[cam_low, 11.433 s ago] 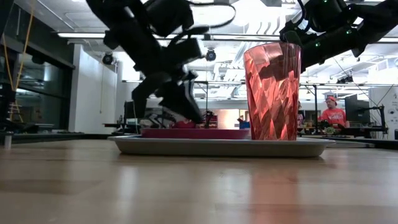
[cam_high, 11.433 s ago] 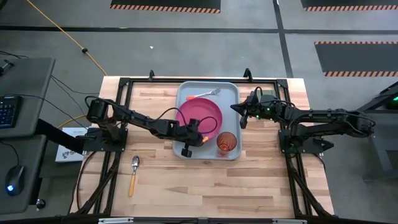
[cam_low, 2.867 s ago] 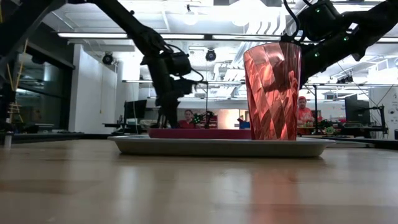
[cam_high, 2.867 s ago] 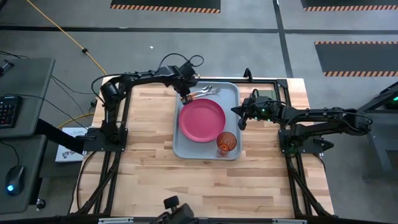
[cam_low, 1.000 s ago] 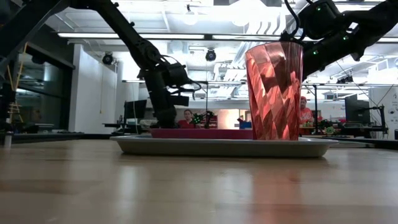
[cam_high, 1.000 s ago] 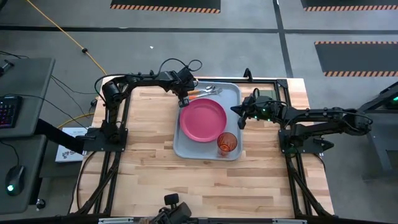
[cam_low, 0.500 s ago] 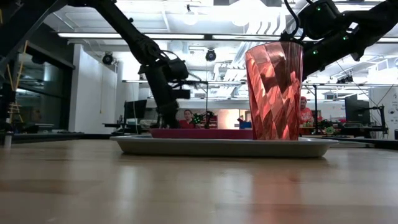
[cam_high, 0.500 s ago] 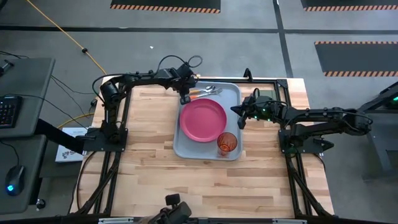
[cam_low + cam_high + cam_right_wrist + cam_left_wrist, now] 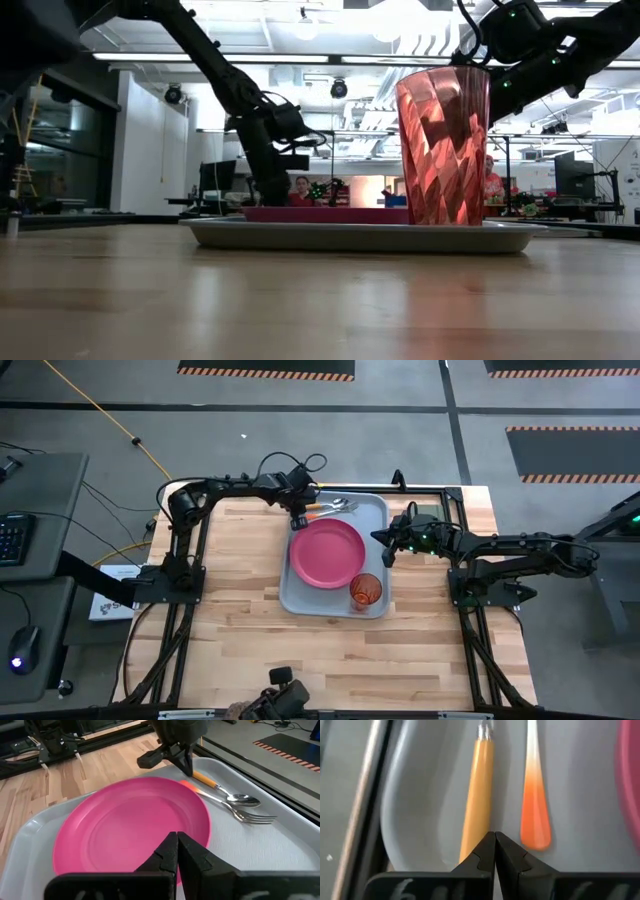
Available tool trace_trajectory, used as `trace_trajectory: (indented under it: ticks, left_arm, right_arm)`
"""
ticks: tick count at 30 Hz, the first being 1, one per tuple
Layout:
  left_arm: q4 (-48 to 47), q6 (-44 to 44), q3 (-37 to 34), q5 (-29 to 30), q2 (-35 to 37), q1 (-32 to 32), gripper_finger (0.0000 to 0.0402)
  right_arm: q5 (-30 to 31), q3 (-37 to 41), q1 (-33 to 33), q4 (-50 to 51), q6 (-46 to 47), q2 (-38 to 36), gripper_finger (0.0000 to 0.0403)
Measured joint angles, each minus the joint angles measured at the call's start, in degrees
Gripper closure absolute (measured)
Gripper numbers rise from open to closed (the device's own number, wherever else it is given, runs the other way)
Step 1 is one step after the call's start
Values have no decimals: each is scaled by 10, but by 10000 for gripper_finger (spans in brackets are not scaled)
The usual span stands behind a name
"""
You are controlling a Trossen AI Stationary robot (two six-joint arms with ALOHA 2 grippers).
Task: Pick and place plate/cup/fork/spoon on tray
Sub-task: Put the yellow spoon on the gray serving tray to the left of the orange fork, then adjust the fork on the gray serving tray
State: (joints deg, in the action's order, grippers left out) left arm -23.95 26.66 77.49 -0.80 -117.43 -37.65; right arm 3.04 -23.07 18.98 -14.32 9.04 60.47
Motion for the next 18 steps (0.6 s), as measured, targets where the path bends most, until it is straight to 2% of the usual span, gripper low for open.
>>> trace_trajectory:
  ticks: [13, 18]
  left_arm:
    - [82, 23, 0, 2, 0, -18, 401]
    - [86, 24, -1, 3, 19, -18, 401]
  right_arm:
    - [2, 0, 0, -3, 1, 0, 402]
    - [69, -2, 1, -44, 21, 0, 402]
